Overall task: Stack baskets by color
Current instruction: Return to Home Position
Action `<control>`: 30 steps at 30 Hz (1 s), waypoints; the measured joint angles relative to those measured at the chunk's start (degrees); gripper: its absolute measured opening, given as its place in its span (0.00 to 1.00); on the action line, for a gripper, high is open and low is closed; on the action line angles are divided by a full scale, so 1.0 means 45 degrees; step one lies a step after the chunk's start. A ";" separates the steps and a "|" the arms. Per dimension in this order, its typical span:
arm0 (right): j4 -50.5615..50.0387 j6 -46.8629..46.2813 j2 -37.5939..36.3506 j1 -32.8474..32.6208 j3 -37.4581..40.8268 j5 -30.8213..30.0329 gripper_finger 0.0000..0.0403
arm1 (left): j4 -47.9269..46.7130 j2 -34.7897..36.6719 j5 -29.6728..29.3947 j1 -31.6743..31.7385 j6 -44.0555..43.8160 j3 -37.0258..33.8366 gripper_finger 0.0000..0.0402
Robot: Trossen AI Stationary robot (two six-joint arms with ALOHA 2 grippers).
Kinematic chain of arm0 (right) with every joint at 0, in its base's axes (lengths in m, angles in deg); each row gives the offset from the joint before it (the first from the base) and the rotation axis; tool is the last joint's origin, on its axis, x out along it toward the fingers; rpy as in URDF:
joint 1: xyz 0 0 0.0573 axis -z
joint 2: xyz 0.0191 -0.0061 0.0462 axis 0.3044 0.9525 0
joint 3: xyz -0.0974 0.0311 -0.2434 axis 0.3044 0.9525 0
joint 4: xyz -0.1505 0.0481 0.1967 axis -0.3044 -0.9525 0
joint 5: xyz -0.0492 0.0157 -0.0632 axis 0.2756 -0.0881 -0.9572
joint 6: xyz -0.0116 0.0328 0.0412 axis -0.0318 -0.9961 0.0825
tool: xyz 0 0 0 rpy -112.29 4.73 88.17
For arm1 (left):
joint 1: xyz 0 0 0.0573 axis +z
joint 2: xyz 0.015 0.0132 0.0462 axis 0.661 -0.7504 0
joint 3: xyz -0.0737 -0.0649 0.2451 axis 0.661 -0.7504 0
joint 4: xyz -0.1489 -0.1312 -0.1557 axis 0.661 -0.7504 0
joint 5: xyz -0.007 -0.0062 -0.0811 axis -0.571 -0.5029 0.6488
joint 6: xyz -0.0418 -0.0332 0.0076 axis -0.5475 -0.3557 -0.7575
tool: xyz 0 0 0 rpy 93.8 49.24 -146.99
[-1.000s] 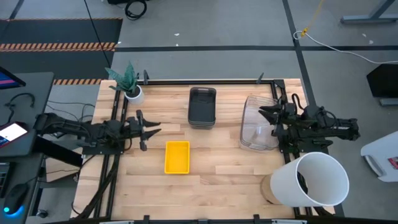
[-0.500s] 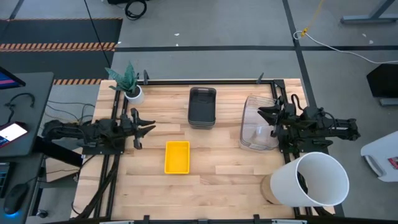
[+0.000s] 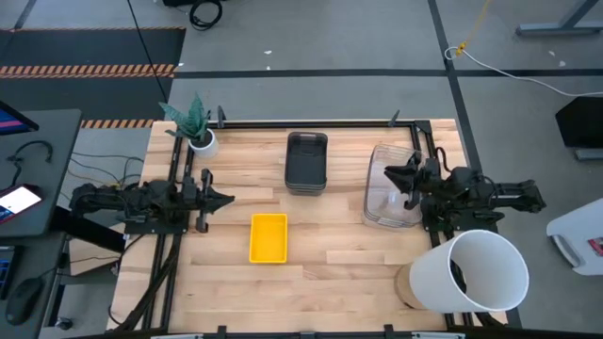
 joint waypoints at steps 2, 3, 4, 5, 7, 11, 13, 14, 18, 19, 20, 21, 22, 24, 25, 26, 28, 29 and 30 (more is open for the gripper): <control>0.0809 -0.0706 -0.0005 -0.0007 0.0477 -0.0001 0.21 | 0.0116 -0.0030 0.0027 0.0003 -0.0444 0.0000 0.03; 0.1132 -0.1142 0.0000 -0.0004 0.0725 -0.0003 0.21 | 0.0074 -0.0057 0.0027 0.0003 -0.0882 0.0000 0.03; 0.1402 -0.1636 0.0000 -0.0004 0.0920 -0.0010 0.21 | -0.0001 -0.0052 0.0030 0.0007 -0.1461 0.0000 0.02; 0.1573 -0.2060 0.0000 -0.0004 0.1055 -0.0005 0.21 | -0.0018 -0.0049 0.0029 0.0006 -0.2027 0.0000 0.02; 0.1492 -0.2600 -0.0004 -0.0004 0.1235 0.0013 0.21 | -0.0013 -0.0049 0.0027 0.0003 -0.2842 0.0000 0.02; 0.0838 -0.2537 0.0034 -0.0004 0.1231 0.0014 0.21 | -0.0003 -0.0049 0.0022 0.0005 -0.3194 0.0000 0.04; 0.0848 -0.2441 0.0034 -0.0004 0.1231 0.0014 0.21 | -0.0003 -0.0049 0.0022 0.0006 -0.3081 0.0000 0.06; 0.0843 -0.2452 0.0034 -0.0004 0.1231 0.0014 0.21 | -0.0003 -0.0049 0.0022 0.0007 -0.3081 0.0000 0.07; 0.0848 -0.2529 0.0034 -0.0004 0.1231 0.0014 0.21 | -0.0003 -0.0049 0.0022 0.0005 -0.3045 -0.0005 0.09; 0.0843 -0.2528 0.0034 -0.0004 0.1227 0.0016 0.21 | 0.0001 -0.0049 0.0022 0.0003 -0.3049 -0.0005 0.09; 0.0844 -0.2528 0.0034 -0.0004 0.1227 0.0019 0.21 | 0.0001 -0.0049 0.0022 0.0003 -0.3056 -0.0005 0.09; 0.0848 -0.2528 0.0034 -0.0004 0.1226 0.0017 0.21 | 0.0001 -0.0049 0.0022 0.0006 -0.3054 -0.0005 0.09; 0.0843 -0.2528 0.0034 -0.0004 0.1226 0.0019 0.21 | 0.0001 -0.0049 0.0019 0.0003 -0.3043 -0.0005 0.09; 0.0843 -0.2525 0.0034 -0.0004 0.1226 0.0019 0.21 | 0.0001 -0.0049 0.0017 0.0003 -0.3043 -0.0005 0.08; 0.0843 -0.2528 0.0034 -0.0004 0.1226 0.0019 0.21 | 0.0001 -0.0049 0.0017 0.0008 -0.3049 -0.0005 0.07; 0.0843 -0.2528 0.0034 -0.0004 0.1226 0.0019 0.21 | 0.0001 -0.0049 0.0017 0.0008 -0.3049 -0.0005 0.07; 0.0843 -0.2528 0.0034 -0.0004 0.1226 0.0019 0.21 | 0.0002 -0.0049 0.0017 0.0005 -0.3040 -0.0005 0.06; 0.0843 -0.2524 0.0034 -0.0004 0.1226 0.0019 0.21 | 0.0006 -0.0049 0.0012 0.0008 -0.3049 -0.0005 0.06; 0.0843 -0.2524 0.0034 -0.0004 0.1226 0.0019 0.21 | 0.0006 -0.0049 0.0012 0.0003 -0.3054 -0.0005 0.06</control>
